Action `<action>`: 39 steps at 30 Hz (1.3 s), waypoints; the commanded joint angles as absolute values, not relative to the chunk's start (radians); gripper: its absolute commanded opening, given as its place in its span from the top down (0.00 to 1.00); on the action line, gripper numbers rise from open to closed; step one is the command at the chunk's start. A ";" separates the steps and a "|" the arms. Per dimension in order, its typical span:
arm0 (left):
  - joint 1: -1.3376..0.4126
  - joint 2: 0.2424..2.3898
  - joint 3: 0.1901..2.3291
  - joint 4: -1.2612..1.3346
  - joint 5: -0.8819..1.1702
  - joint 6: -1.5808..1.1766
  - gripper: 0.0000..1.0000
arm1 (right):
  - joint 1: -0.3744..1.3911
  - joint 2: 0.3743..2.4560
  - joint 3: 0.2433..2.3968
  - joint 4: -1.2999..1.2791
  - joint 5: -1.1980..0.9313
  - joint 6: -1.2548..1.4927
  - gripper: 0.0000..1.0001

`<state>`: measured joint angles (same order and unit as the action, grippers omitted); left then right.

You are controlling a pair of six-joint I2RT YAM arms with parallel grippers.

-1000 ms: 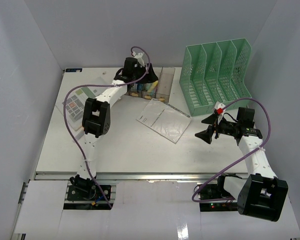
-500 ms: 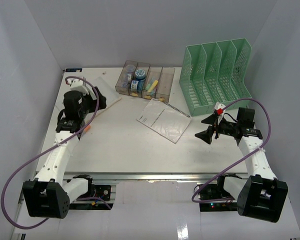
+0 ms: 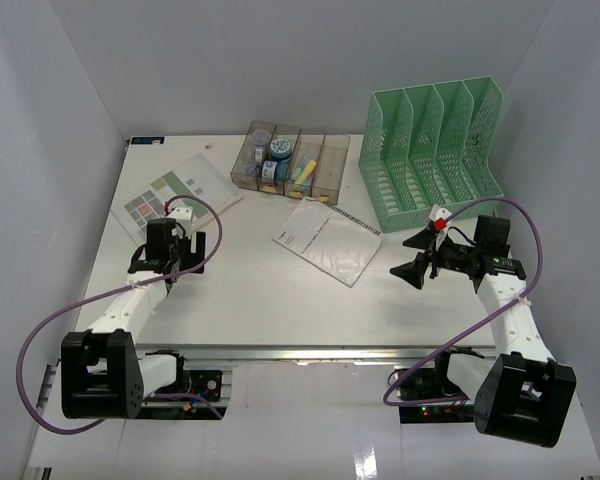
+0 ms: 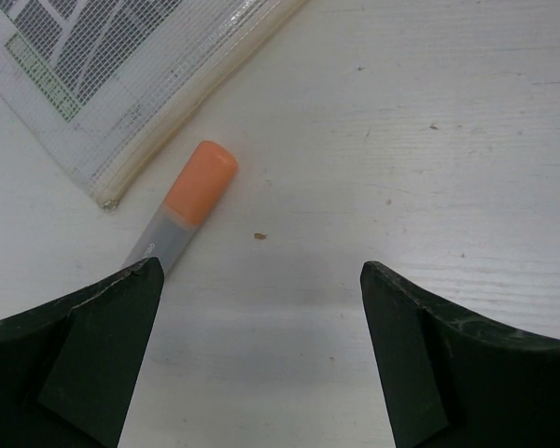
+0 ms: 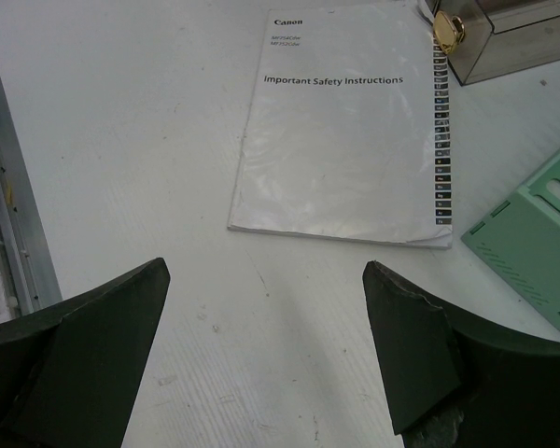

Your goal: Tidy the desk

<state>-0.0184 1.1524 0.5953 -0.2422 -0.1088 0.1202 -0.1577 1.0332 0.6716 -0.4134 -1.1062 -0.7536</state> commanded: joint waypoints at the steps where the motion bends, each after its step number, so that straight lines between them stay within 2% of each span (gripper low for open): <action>1: 0.030 1.228 0.625 -0.190 -0.111 0.220 0.02 | -0.163 1.018 0.699 -0.417 -1.125 -0.772 0.09; 16: 0.151 1.515 0.765 -0.262 0.078 0.288 0.04 | -0.163 1.026 0.699 -0.417 -1.108 -0.778 0.09; 23: 0.183 1.637 0.813 -0.354 0.163 0.218 0.13 | -0.163 1.031 0.699 -0.416 -1.109 -0.778 0.09; 26: 0.185 1.659 0.839 -0.380 0.166 0.193 0.21 | -0.163 1.032 0.699 -0.417 -1.109 -0.776 0.09; 39: 0.185 1.680 0.843 -0.404 0.005 0.087 0.40 | -0.164 1.024 0.701 -0.417 -1.107 -0.778 0.09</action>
